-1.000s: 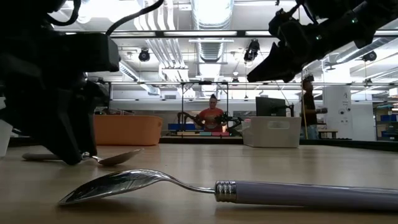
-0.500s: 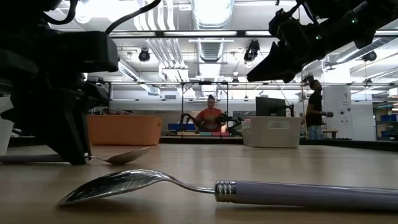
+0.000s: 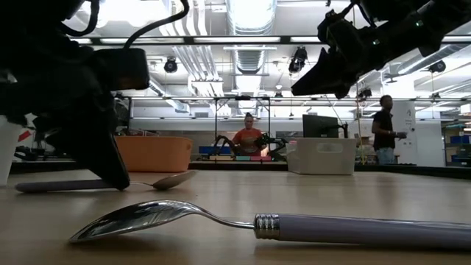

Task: Sort silverware by color (type)
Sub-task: Put the left purple spoon into the white bin

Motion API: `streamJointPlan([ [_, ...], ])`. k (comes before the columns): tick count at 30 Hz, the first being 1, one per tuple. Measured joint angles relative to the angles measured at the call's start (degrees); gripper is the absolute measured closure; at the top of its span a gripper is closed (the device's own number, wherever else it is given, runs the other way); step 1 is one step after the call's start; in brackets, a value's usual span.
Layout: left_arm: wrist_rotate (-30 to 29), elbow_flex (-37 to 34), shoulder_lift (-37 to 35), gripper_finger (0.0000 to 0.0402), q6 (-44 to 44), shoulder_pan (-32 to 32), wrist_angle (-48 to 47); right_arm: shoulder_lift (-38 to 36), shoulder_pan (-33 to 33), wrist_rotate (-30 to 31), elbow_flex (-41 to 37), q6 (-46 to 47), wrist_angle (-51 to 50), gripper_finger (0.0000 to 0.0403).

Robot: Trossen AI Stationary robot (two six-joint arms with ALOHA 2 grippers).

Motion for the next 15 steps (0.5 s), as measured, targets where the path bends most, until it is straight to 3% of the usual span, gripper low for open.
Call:
streamJointPlan([
  [7, -2.1, 0.6, 0.0, 0.0392, -9.1, 0.0, 0.4, 0.0, 0.0, 0.0, -0.2, 0.9, -0.1, 0.0335],
  [15, -3.8, 0.6, 0.0, 0.0381, -10.2, 0.0, 0.7, 0.0, 0.0, 0.0, -0.2, 1.4, -0.1, 0.0335],
])
